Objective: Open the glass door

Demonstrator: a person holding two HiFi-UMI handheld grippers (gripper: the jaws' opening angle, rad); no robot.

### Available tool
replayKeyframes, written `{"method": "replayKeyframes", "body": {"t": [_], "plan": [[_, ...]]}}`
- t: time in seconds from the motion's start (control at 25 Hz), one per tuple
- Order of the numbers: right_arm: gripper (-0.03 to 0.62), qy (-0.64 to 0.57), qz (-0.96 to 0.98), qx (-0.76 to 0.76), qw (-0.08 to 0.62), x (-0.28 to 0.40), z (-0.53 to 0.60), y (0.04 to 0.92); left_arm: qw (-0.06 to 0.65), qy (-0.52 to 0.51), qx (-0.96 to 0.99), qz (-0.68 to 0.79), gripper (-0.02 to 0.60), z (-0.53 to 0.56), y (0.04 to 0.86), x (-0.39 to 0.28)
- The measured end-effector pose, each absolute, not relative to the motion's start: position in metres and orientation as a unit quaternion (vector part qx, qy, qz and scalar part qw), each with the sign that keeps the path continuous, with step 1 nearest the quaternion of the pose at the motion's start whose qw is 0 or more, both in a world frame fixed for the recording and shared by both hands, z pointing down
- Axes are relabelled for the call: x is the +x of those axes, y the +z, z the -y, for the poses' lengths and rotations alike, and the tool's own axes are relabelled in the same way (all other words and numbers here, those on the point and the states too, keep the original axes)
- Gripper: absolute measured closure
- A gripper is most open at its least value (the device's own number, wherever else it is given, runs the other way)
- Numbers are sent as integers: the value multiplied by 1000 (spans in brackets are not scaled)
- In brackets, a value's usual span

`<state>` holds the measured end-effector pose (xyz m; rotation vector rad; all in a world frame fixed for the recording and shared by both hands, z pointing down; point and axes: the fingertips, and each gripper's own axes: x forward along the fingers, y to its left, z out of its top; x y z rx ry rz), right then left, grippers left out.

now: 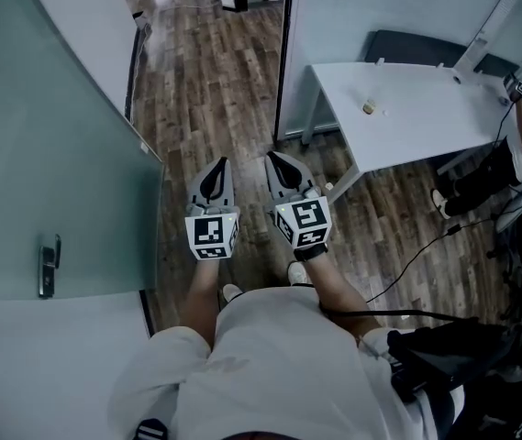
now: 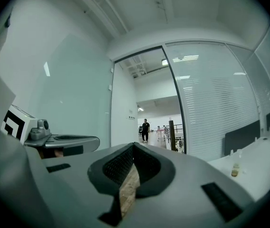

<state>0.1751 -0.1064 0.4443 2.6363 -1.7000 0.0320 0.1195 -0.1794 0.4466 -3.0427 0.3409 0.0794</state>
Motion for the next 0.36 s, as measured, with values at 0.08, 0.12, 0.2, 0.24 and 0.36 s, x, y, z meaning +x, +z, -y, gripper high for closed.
{"method": "replayKeyframes", "body": {"t": [0.08, 0.12, 0.2, 0.24, 0.36], "plan": [[591, 12, 535, 845, -2, 181, 101, 445, 42, 25, -993, -108, 580, 175, 447, 123], [591, 12, 532, 847, -4, 184, 99, 445, 43, 23, -993, -108, 580, 174, 447, 125], [591, 12, 528, 849, -6, 189, 96, 445, 45, 20, -993, -109, 580, 173, 448, 127], [591, 12, 527, 850, -8, 191, 95, 445, 45, 19, -993, -111, 580, 173, 449, 128], [591, 14, 523, 852, -11, 195, 95, 447, 44, 16, -992, -117, 579, 177, 451, 128]]}}
